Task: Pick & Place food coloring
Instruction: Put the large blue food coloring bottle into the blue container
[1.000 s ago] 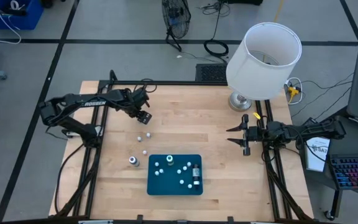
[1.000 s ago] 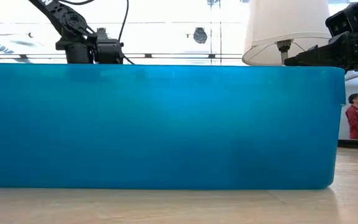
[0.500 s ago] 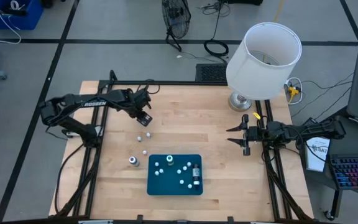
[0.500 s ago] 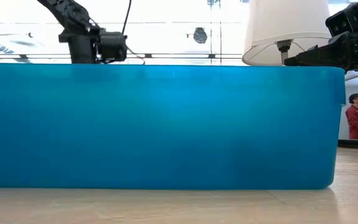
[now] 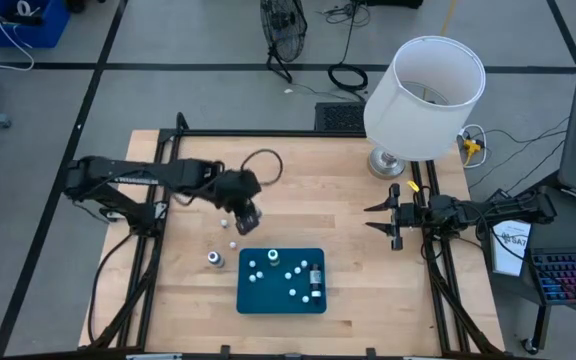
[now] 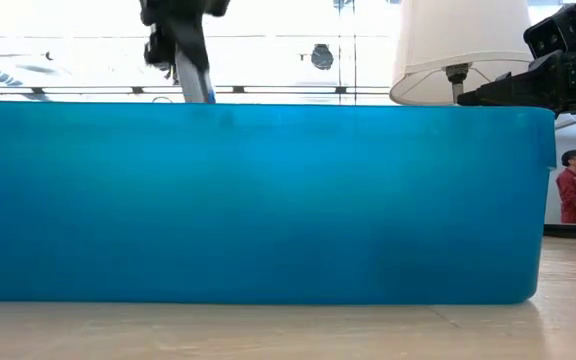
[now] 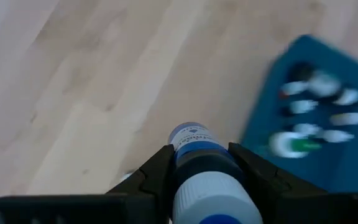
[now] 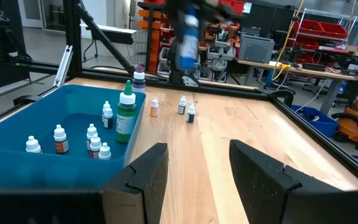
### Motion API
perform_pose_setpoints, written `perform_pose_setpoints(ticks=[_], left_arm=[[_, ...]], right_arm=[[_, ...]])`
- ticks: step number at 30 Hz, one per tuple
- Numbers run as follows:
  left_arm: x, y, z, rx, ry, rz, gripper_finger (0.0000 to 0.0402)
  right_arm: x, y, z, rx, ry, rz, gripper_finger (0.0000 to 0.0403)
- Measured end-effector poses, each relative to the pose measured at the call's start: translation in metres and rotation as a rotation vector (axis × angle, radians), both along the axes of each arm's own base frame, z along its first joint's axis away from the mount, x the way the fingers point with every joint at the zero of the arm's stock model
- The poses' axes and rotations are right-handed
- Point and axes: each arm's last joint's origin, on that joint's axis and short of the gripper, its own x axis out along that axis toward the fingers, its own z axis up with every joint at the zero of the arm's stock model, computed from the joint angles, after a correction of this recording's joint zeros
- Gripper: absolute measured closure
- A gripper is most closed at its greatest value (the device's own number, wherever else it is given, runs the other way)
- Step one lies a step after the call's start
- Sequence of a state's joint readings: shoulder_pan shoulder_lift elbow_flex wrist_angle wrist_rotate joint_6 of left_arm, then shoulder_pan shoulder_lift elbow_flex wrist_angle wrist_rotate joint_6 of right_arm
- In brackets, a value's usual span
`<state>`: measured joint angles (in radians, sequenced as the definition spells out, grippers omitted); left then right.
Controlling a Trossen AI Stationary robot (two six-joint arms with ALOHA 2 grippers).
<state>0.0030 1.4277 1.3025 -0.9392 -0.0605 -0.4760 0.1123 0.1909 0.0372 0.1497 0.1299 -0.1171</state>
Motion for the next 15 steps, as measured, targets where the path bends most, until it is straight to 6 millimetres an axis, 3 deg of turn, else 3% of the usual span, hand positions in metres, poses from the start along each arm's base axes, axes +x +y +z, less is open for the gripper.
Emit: perform_pose_setpoints(ticks=[5, 10, 15], left_arm=[[0.008, -0.046, 0.008, 0.048, -0.026, -0.057, 0.0267], [0.022, -0.084, -0.008, 0.055, 0.037, -0.107, 0.0267], [0.039, -0.107, -0.035, 0.083, 0.144, -0.154, 0.0267]], right_arm=[[0.000, 0.000, 0.000, 0.000, 0.000, 0.000, 0.0241], [0.000, 0.000, 0.000, 0.000, -0.001, 0.000, 0.0243], [0.000, 0.000, 0.000, 0.000, 0.003, 0.000, 0.0241]])
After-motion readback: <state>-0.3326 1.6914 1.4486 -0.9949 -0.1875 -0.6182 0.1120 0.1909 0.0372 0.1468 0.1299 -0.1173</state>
